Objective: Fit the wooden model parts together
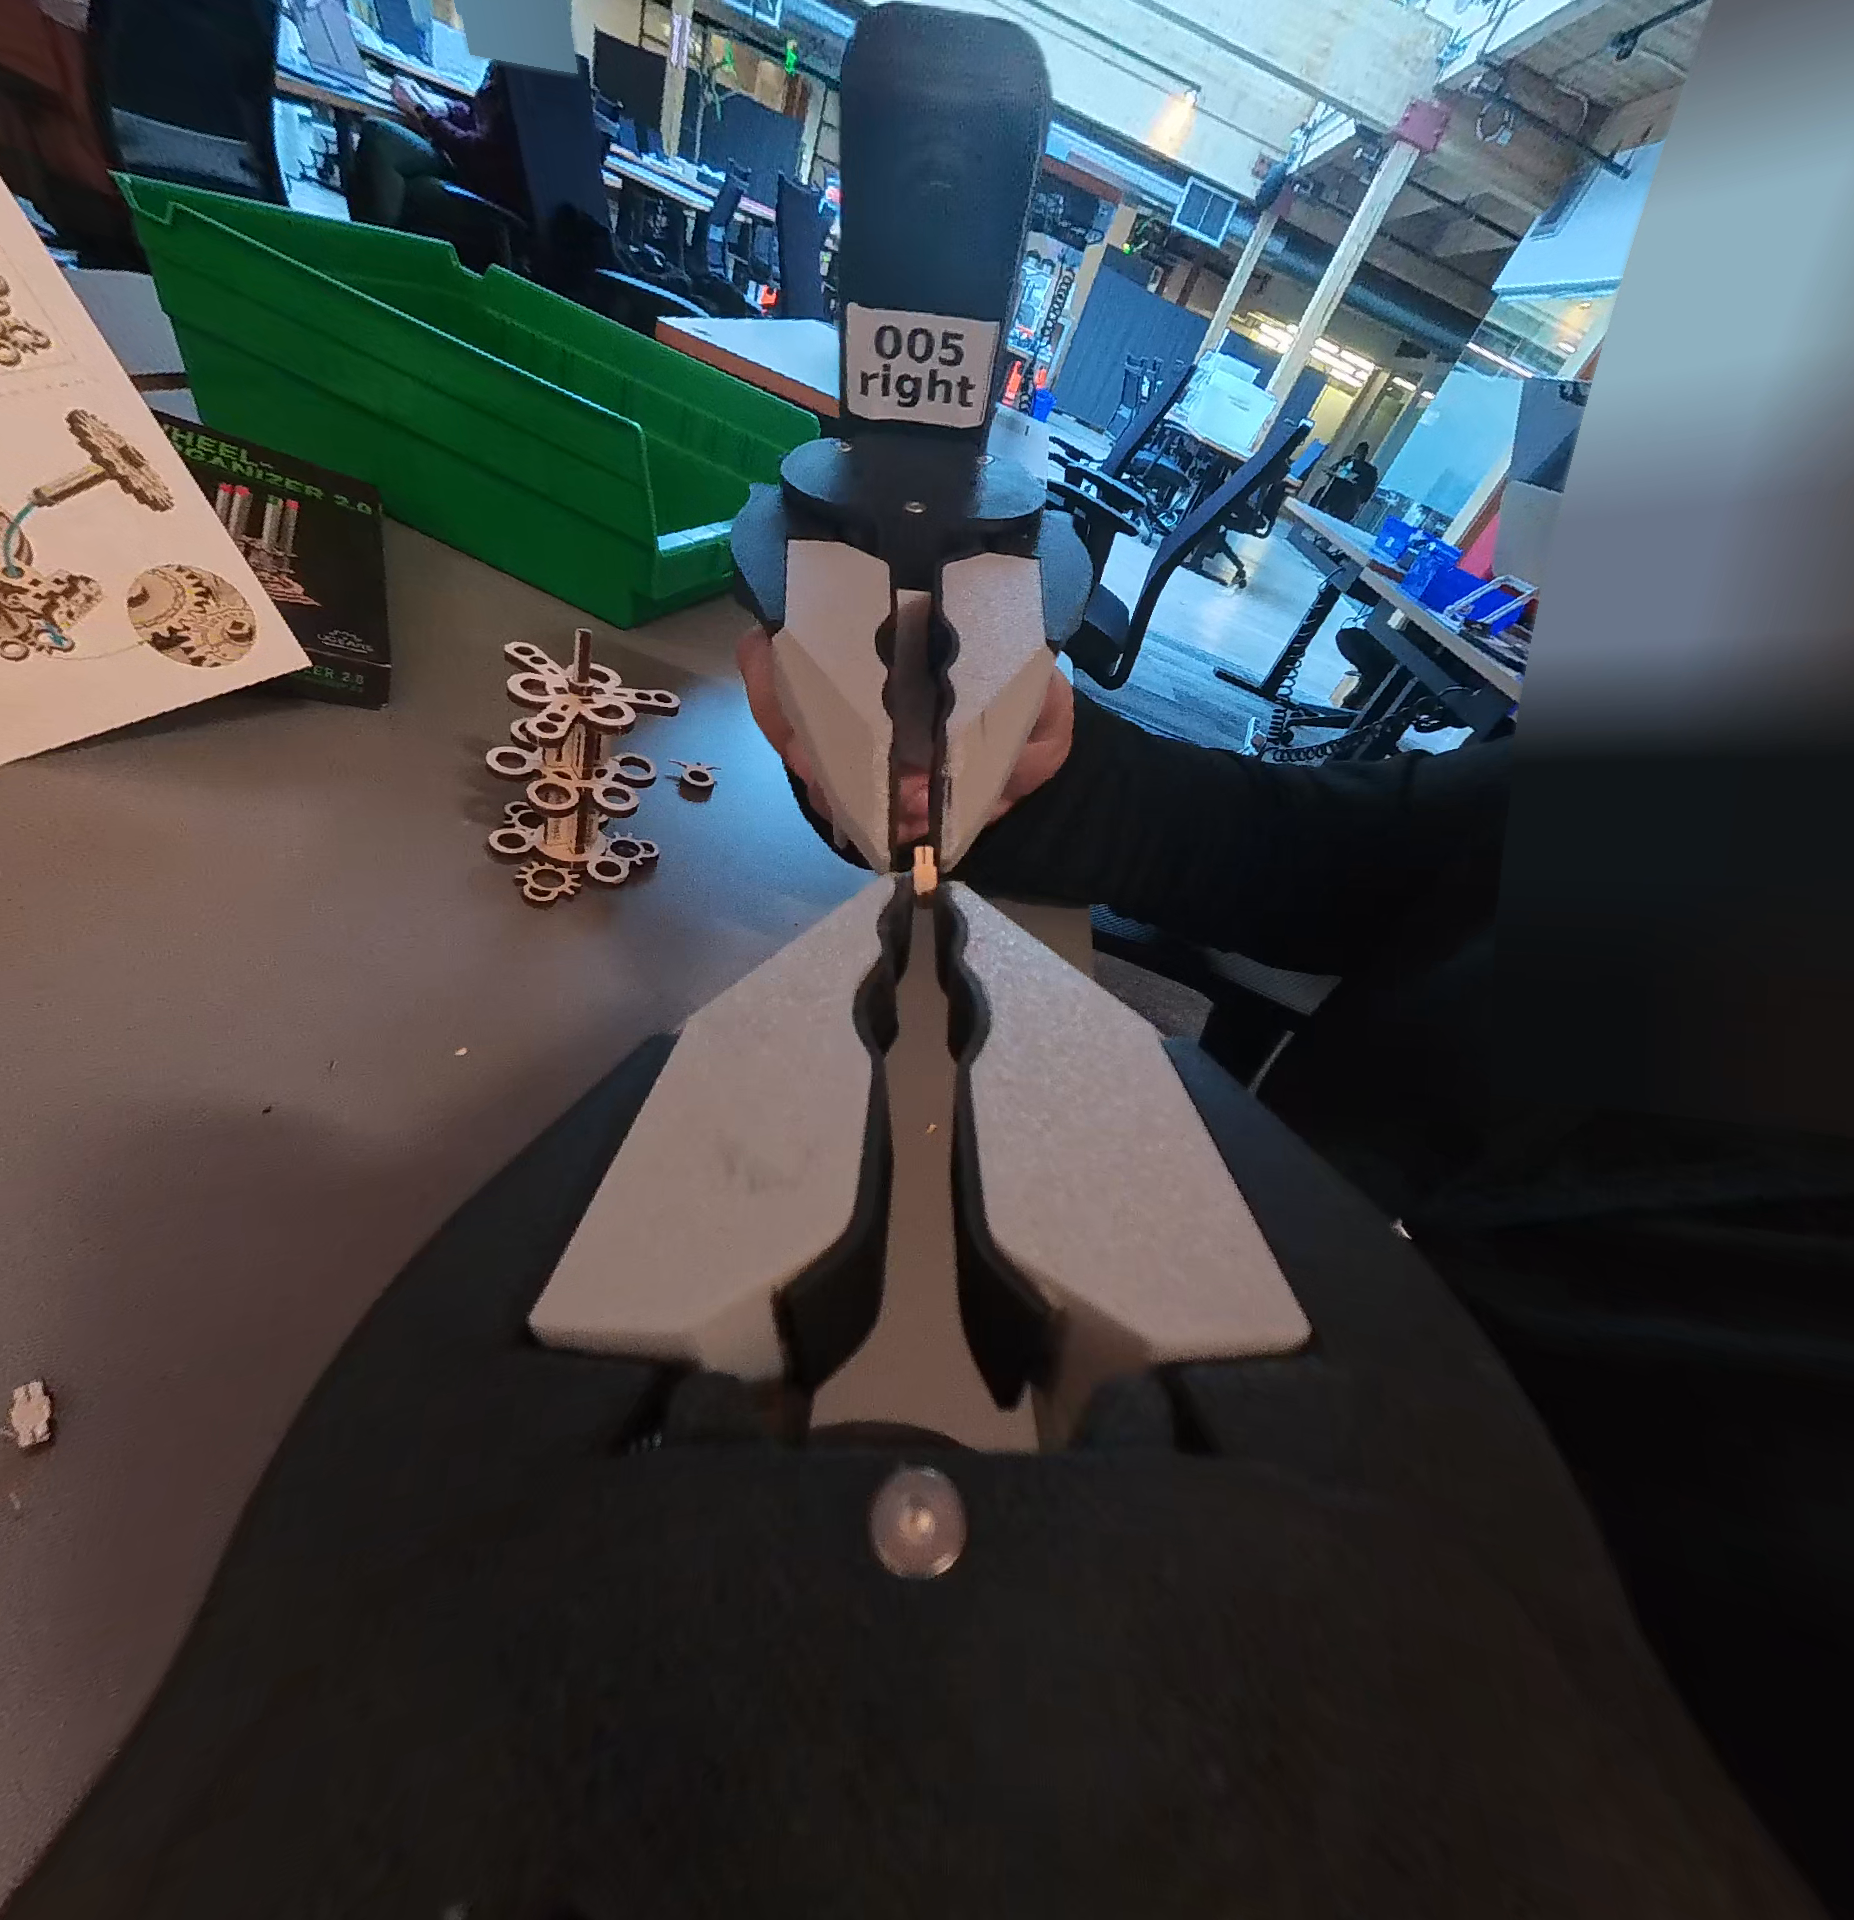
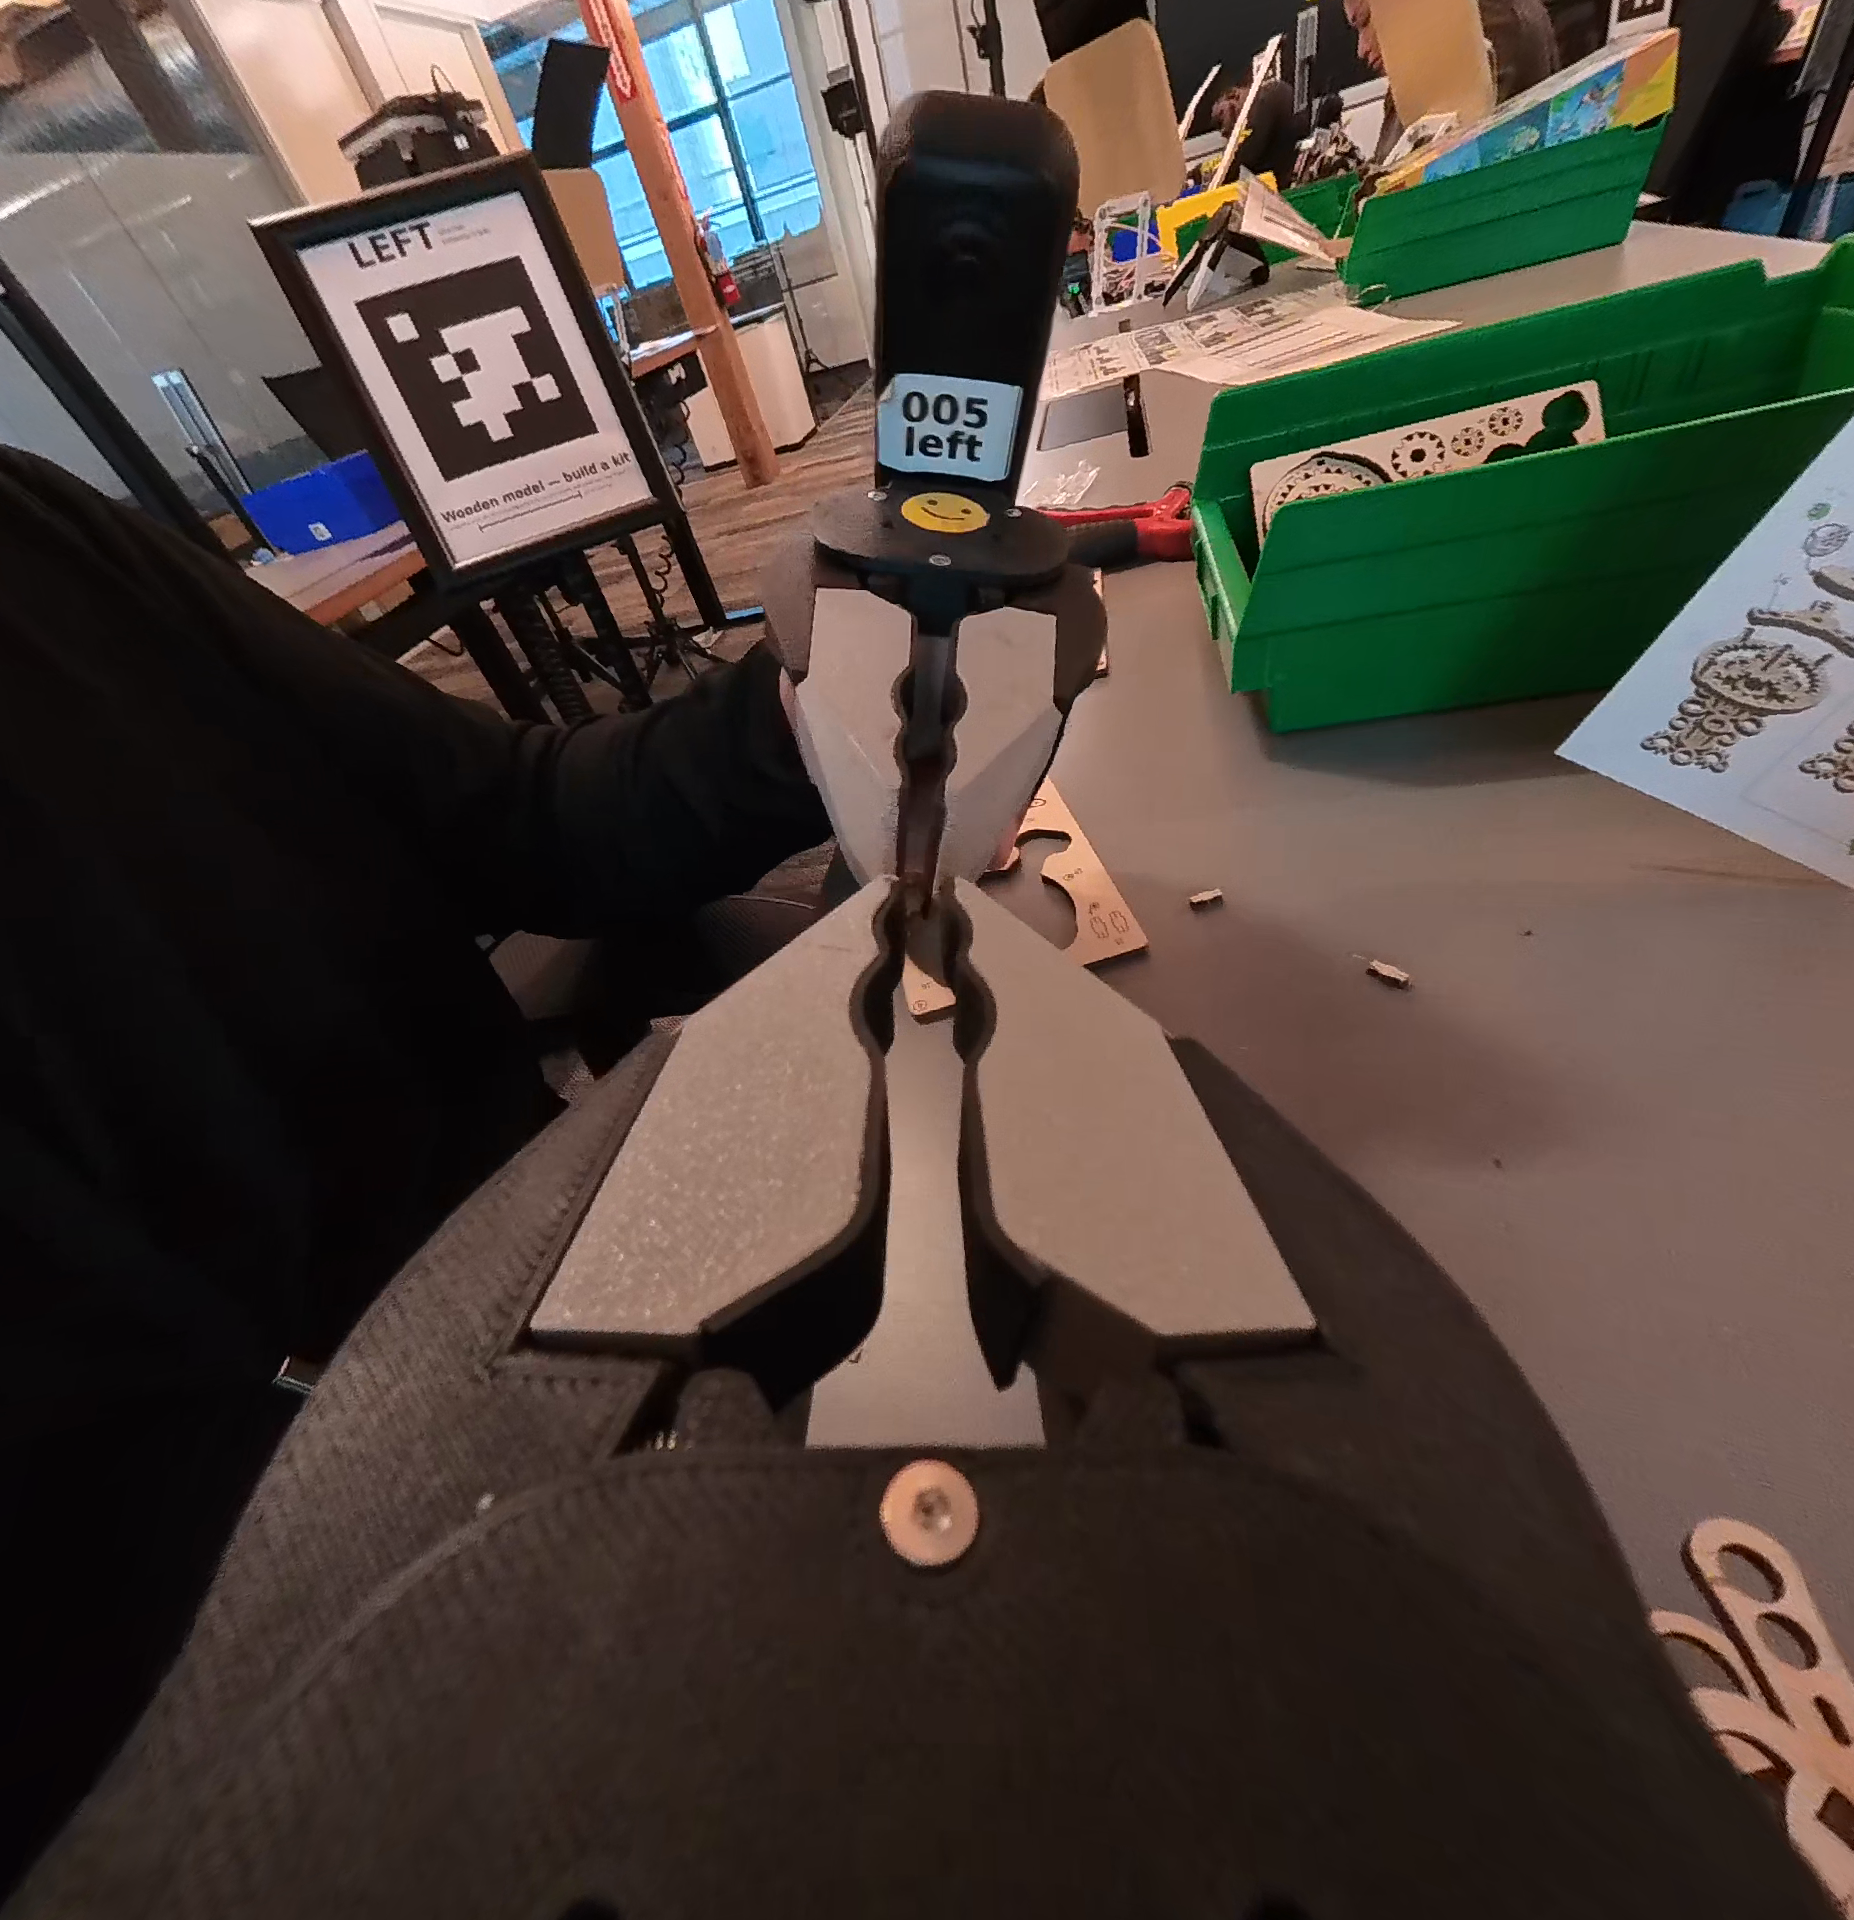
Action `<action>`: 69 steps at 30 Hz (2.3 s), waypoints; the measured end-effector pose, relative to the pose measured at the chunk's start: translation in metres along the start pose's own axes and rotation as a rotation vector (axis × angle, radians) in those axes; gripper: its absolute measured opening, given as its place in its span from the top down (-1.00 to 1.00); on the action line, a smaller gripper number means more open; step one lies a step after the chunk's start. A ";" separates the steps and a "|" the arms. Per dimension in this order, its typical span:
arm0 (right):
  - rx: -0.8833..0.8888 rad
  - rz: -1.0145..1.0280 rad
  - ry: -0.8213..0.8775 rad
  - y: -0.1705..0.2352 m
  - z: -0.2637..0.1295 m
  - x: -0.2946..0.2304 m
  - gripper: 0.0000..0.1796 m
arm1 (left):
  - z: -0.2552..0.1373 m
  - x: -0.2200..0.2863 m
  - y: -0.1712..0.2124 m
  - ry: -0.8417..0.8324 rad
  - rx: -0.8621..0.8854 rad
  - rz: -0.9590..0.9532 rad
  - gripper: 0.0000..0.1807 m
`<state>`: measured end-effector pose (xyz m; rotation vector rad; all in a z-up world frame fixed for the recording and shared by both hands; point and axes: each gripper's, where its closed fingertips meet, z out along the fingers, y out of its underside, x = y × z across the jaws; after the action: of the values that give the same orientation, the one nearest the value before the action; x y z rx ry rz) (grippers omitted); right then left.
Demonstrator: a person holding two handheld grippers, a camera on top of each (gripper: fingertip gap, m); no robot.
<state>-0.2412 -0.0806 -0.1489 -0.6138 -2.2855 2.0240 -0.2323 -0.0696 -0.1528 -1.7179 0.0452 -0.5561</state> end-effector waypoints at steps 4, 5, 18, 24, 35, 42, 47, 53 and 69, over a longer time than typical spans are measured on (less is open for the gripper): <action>-0.017 -0.014 0.012 0.002 0.001 0.001 1.00 | 0.000 -0.002 0.003 -0.010 -0.015 -0.007 0.99; -0.024 -0.019 0.018 0.003 0.001 0.001 1.00 | 0.000 -0.003 0.004 -0.012 -0.019 -0.007 0.99; -0.250 -0.021 0.065 0.047 0.014 0.014 1.00 | -0.028 -0.042 0.050 -0.246 -0.355 0.102 0.89; -0.379 -0.037 0.064 0.074 0.022 0.017 1.00 | -0.032 -0.063 0.077 -0.325 -0.456 0.127 0.89; -0.480 0.005 0.083 0.095 0.019 0.025 1.00 | -0.036 -0.070 0.099 -0.335 -0.596 0.155 0.97; -0.475 0.014 0.095 0.093 0.015 0.027 1.00 | -0.035 -0.079 0.096 -0.311 -0.681 0.247 1.00; -0.471 0.035 0.117 0.091 0.011 0.030 1.00 | -0.030 -0.081 0.096 -0.243 -0.722 0.268 1.00; -0.443 0.019 0.121 0.086 0.010 0.027 1.00 | -0.021 -0.086 0.093 -0.195 -0.754 0.321 1.00; -0.223 -0.096 0.167 0.054 -0.005 0.022 1.00 | -0.014 -0.130 0.035 -0.504 -0.376 0.519 1.00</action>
<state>-0.2452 -0.0654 -0.2053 -0.6426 -2.4066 1.6241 -0.3430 -0.0478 -0.2274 -2.0655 0.2402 0.2932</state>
